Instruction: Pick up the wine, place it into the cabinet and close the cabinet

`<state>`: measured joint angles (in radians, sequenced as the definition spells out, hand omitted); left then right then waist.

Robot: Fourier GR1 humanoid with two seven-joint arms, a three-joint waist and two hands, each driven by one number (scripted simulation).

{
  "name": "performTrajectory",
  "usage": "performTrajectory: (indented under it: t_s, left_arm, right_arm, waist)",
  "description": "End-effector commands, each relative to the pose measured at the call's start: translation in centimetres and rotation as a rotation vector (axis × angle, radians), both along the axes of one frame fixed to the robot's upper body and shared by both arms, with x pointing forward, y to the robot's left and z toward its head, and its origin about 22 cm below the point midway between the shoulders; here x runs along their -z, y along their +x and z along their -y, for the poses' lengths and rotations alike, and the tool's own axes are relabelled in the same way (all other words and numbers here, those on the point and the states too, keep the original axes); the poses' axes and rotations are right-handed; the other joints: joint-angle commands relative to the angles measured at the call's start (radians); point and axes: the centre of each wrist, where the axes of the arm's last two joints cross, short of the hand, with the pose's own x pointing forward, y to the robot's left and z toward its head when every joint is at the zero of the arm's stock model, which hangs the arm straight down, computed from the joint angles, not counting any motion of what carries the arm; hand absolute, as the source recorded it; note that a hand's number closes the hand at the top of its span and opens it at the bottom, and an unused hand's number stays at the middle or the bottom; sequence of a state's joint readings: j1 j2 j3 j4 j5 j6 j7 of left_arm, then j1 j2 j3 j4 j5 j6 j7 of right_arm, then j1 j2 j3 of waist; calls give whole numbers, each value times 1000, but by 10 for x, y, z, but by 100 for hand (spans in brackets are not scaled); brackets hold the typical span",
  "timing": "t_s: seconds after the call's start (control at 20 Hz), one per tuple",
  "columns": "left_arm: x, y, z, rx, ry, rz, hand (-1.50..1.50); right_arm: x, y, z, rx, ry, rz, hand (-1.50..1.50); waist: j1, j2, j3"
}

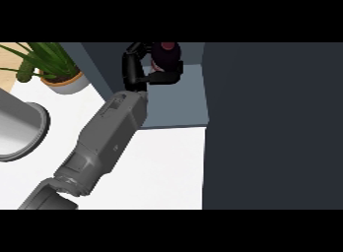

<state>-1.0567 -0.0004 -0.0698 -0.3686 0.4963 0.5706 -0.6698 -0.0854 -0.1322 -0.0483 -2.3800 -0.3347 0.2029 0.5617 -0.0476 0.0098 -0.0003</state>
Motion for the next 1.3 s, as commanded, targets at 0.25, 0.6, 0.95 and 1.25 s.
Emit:
performTrajectory:
  t_s: [0.25,0.6,0.95,1.25]
  left_arm:
    - [16,0,-12,-10,-133,-35,150]
    - [25,-3,-14,-25,-98,-58,150]
    - [32,-2,-32,-73,-18,-76,-150]
    - [41,-8,-23,-107,31,-85,-150]
  right_arm:
    - [-5,-11,1,-18,19,23,-150]
    - [-4,-5,0,-8,15,23,-150]
    - [-6,-16,2,-36,11,33,-150]
    - [-8,-13,-4,-43,30,37,-150]
  waist:
    - [-3,5,0]
    - [8,1,0]
    - [-7,6,0]
    - [-19,12,-1]
